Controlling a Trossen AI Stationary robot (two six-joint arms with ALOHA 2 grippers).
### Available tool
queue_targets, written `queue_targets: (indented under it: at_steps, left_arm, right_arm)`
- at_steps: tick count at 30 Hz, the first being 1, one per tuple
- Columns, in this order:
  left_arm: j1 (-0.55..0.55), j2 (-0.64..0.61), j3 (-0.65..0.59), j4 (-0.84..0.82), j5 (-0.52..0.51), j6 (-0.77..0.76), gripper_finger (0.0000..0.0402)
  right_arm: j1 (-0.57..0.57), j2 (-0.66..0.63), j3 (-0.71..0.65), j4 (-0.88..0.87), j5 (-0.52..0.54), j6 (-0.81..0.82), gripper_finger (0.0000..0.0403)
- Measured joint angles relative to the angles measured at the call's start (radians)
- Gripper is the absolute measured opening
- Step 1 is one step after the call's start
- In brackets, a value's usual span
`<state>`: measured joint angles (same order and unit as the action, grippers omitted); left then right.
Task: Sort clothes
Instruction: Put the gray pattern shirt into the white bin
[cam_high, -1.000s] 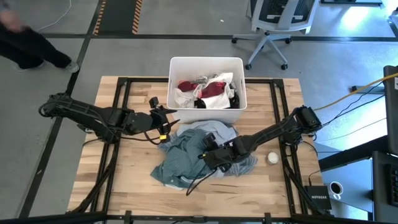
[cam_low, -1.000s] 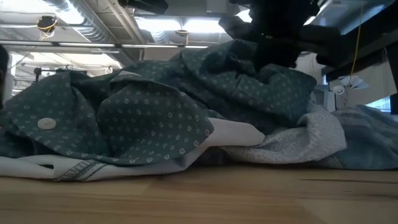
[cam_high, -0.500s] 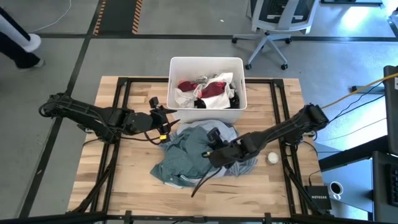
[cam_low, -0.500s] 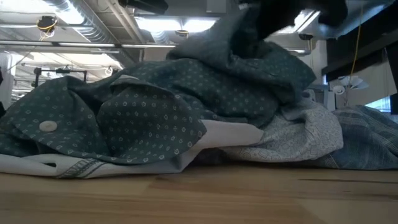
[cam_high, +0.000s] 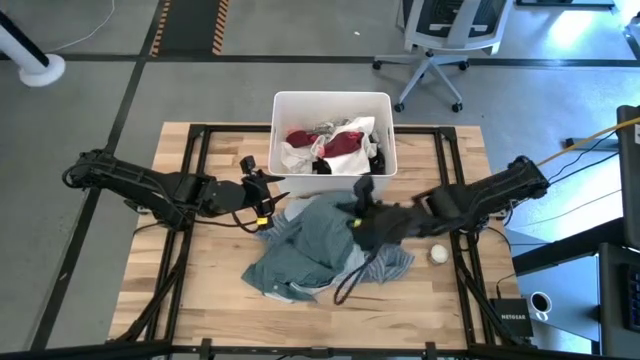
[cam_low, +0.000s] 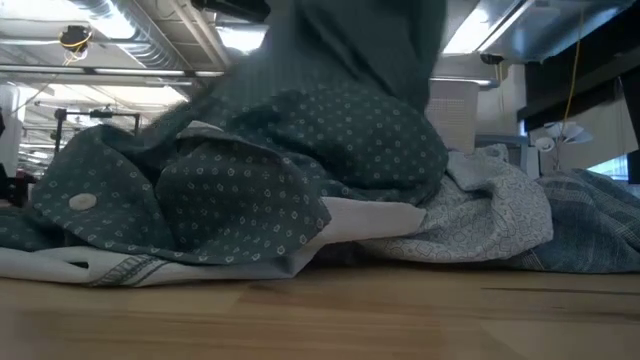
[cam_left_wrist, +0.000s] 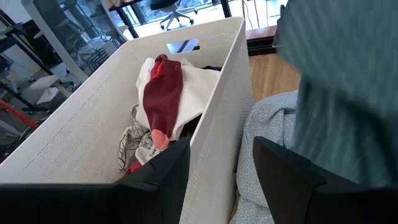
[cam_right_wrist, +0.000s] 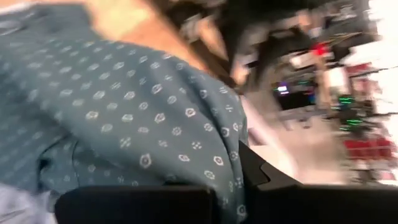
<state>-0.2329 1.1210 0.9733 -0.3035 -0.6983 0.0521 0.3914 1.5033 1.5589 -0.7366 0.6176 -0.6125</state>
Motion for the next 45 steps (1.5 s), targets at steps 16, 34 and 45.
queue_targets:
  at_steps: [16,34,45]
  left_arm:
    - [0.000,-0.003,0.000,0.001,0.000,-0.003,0.0171]
    - [0.000,-0.003,0.000,0.000,0.000,-0.016,0.0171]
    - [0.000,-0.002,0.000,-0.005,0.031,-0.026,0.0171]
  right_arm:
    - [-0.357,-0.042,0.409,0.115,0.069,-0.362,0.0017]
    - [-0.690,-0.040,0.060,0.167,-0.135,-0.203,0.0050]
    - [-0.669,0.003,-0.005,0.015,-0.181,-0.202,0.0180]
